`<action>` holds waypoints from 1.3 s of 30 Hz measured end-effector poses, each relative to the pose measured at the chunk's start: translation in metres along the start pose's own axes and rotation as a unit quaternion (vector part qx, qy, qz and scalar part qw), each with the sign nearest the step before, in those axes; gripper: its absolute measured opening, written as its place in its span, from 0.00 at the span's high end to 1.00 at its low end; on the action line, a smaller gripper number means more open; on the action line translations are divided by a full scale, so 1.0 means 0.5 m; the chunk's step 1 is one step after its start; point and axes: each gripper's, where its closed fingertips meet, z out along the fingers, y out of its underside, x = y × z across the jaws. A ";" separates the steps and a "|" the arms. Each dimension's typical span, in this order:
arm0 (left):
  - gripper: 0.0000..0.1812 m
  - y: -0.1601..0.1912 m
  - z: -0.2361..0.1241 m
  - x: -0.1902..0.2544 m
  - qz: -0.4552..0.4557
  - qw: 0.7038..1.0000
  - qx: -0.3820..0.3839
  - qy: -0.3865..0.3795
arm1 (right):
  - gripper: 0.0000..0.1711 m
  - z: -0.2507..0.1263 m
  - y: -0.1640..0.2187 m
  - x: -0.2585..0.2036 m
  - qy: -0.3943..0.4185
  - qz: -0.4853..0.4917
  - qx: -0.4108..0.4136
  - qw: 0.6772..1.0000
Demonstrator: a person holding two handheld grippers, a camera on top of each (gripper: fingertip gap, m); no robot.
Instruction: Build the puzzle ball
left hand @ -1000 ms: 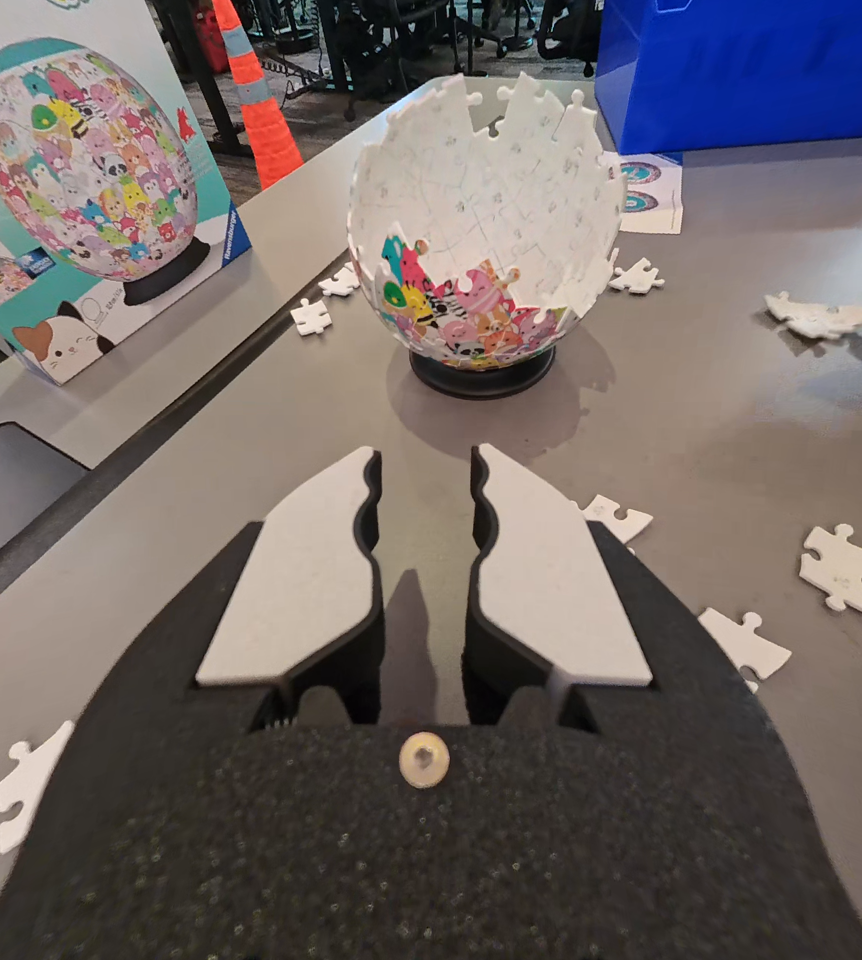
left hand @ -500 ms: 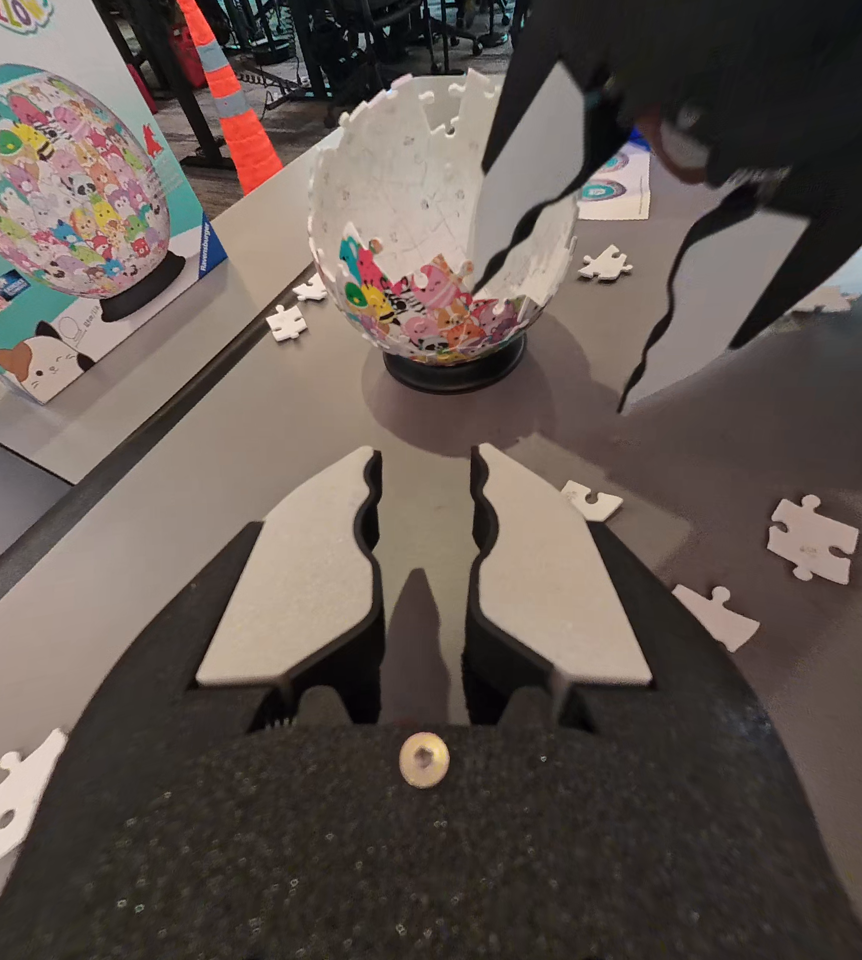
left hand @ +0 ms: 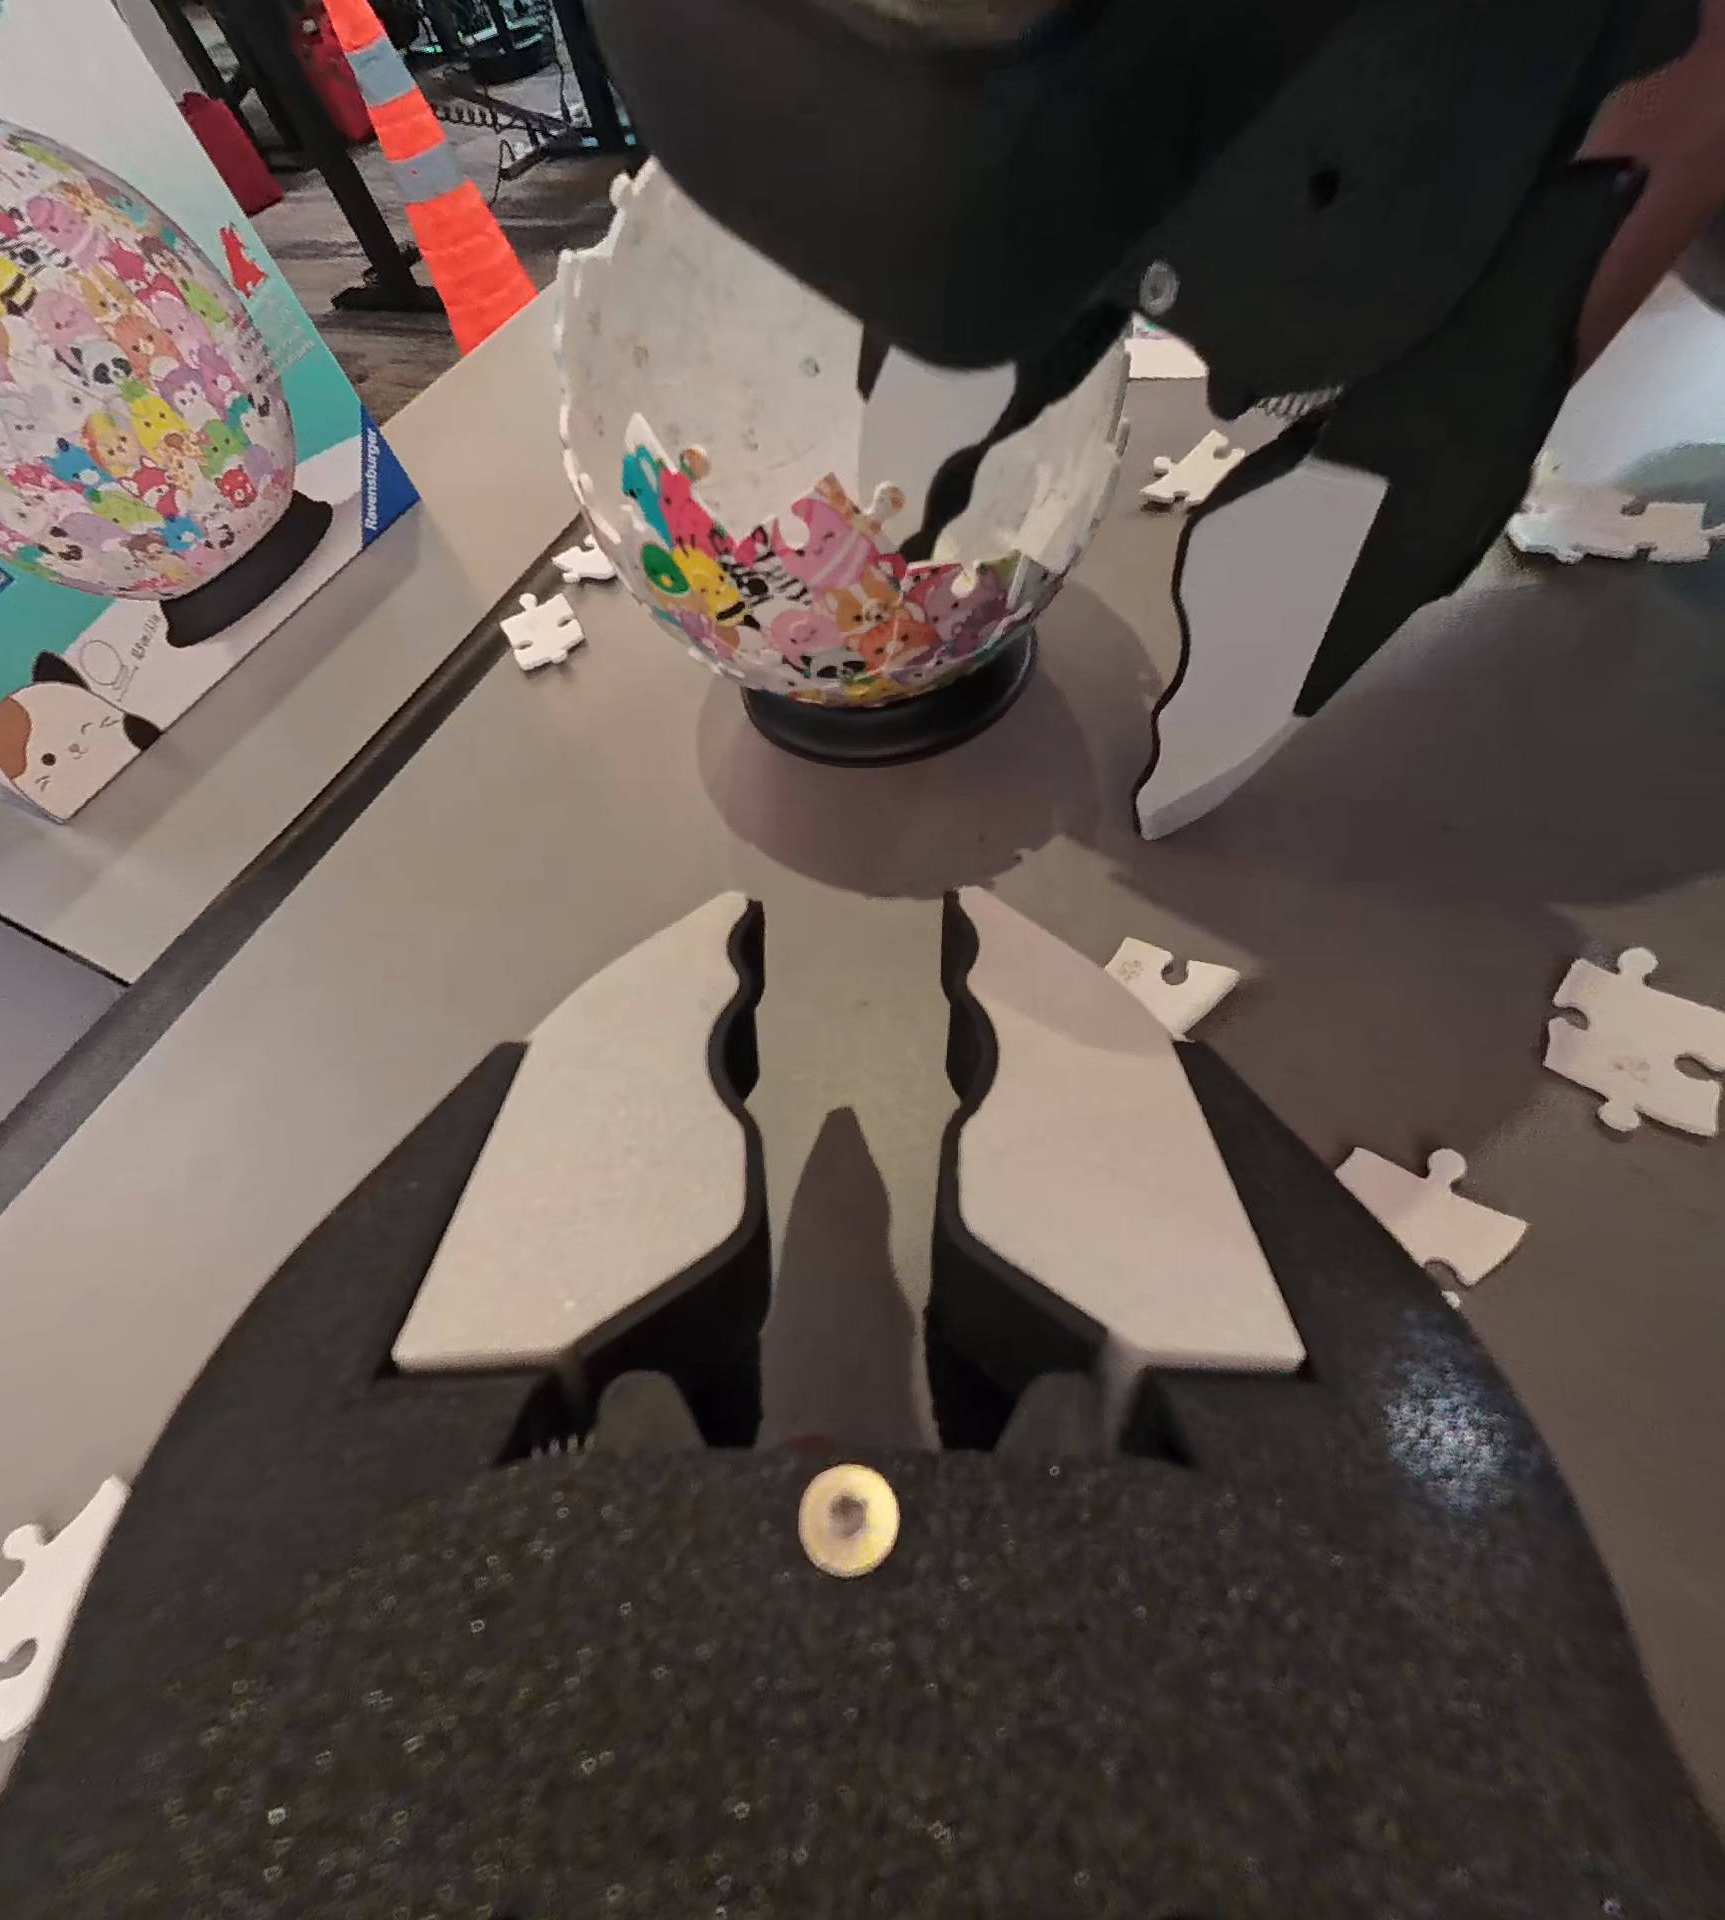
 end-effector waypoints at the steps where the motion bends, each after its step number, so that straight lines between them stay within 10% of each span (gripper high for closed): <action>1: 0.82 0.000 0.000 0.000 -0.001 1.000 -0.001 0.000 | 0.52 -0.008 -0.002 -0.007 -0.013 0.000 0.010 1.000; 12: 0.83 -0.091 0.023 -0.019 -0.072 0.995 0.072 -0.012 | 0.62 -0.258 0.039 0.063 -0.067 -0.003 0.199 0.978; 27: 0.86 -0.225 0.068 0.026 -0.095 0.993 0.066 -0.003 | 0.63 -0.203 0.140 0.110 0.069 0.172 0.342 0.921; 39: 1.00 -0.201 0.195 -0.004 -0.089 0.973 -0.206 -0.045 | 0.91 -0.116 0.181 0.147 -0.015 0.146 0.448 0.882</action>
